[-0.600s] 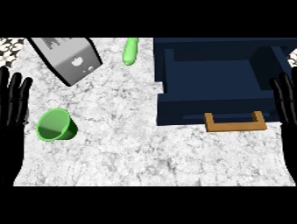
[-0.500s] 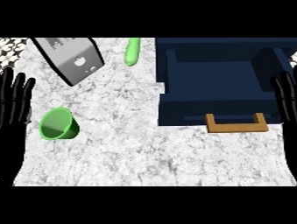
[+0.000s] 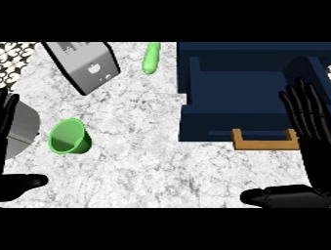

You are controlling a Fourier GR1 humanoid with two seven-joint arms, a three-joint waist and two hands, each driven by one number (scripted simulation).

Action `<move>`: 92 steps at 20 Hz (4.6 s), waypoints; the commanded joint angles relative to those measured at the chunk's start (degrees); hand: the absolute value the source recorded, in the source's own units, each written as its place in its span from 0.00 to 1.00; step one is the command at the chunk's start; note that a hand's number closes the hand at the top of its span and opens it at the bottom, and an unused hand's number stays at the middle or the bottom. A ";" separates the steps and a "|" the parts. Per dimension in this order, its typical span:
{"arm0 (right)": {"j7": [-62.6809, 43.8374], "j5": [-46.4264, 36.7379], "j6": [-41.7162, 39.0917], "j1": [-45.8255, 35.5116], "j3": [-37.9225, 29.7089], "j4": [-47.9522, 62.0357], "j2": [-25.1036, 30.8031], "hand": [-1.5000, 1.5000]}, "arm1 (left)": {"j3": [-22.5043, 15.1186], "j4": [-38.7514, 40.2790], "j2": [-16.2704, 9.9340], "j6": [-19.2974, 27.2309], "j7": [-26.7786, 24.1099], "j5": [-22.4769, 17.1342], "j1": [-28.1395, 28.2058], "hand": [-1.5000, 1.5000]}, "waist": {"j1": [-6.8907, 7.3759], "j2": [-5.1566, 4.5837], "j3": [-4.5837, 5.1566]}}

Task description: Pick up the cup, place it into the drawer and close the drawer

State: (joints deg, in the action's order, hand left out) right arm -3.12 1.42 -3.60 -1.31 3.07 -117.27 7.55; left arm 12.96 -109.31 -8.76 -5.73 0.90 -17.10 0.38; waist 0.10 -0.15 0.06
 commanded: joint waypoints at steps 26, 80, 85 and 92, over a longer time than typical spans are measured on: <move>-3.47 5.63 -5.51 -13.06 -8.61 8.94 3.05 0.00 | 8.62 62.17 -6.20 -6.86 -31.81 7.27 -10.92 0.00 | -0.47 0.03 0.00; -4.78 7.87 -8.61 -14.73 -12.22 10.12 5.78 0.00 | 11.83 94.60 0.42 4.57 -73.23 13.45 -29.51 1.00 | -1.84 -0.47 0.14; -6.53 6.65 -6.00 -16.73 -11.38 10.45 4.27 0.00 | 9.32 90.75 0.05 -5.20 -70.15 14.18 -32.56 1.00 | -0.96 -0.05 0.06; -1.47 4.82 -8.23 -12.47 -11.52 12.10 4.98 0.00 | 4.01 82.82 3.93 -3.83 -62.25 15.86 -38.25 1.00 | 0.02 0.33 -0.12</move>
State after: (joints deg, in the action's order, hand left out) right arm -8.05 7.56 -10.92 -15.53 -8.44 -106.78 12.47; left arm 19.55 -22.62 -6.92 -6.91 -60.94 -2.06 -35.45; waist -0.51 -0.01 0.04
